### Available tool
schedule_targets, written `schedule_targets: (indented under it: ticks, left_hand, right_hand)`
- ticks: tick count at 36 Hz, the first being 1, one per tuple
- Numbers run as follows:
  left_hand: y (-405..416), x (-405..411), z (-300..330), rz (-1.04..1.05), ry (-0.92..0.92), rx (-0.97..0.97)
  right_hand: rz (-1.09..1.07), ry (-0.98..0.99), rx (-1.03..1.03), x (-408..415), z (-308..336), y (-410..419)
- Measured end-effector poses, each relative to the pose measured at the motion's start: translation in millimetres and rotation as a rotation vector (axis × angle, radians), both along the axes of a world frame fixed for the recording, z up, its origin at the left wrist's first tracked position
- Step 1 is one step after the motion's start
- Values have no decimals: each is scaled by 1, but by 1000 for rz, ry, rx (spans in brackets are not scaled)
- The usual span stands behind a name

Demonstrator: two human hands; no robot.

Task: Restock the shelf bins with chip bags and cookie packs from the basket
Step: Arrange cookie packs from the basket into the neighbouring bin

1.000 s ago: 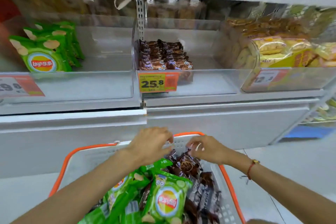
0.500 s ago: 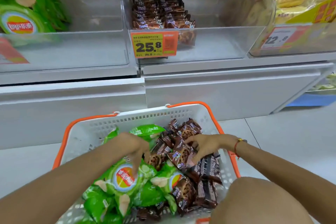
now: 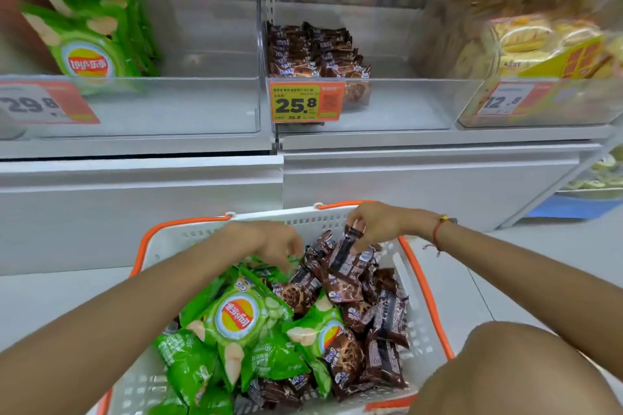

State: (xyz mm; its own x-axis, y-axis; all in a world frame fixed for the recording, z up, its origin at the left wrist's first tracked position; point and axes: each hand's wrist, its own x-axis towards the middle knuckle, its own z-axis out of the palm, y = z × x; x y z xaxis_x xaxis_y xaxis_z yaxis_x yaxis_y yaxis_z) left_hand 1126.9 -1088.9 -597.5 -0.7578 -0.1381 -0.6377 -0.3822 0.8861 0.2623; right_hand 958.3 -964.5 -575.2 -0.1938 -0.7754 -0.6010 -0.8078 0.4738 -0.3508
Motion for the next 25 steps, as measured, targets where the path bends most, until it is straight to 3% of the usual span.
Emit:
schedule_targets:
  ticks: [9,14,20,22,25]
  left_hand:
    - [4,22,74,443,506,97]
    - [23,42,94,465,588,-145]
    - [37,60,93,437,922,-425]
    - [33,64,93,535,969,-345]
    - [30,67,97,799,935,212]
  right_hand:
    - [-340,-237,-315,30,90,-22]
    - [-595,-471,-488,48,91,-18]
    - [-735,-756,-417,61,94,-10]
    - [-736,-831,-399,63,93,-7]
    - [-730,-888,-446,60,93,-3]
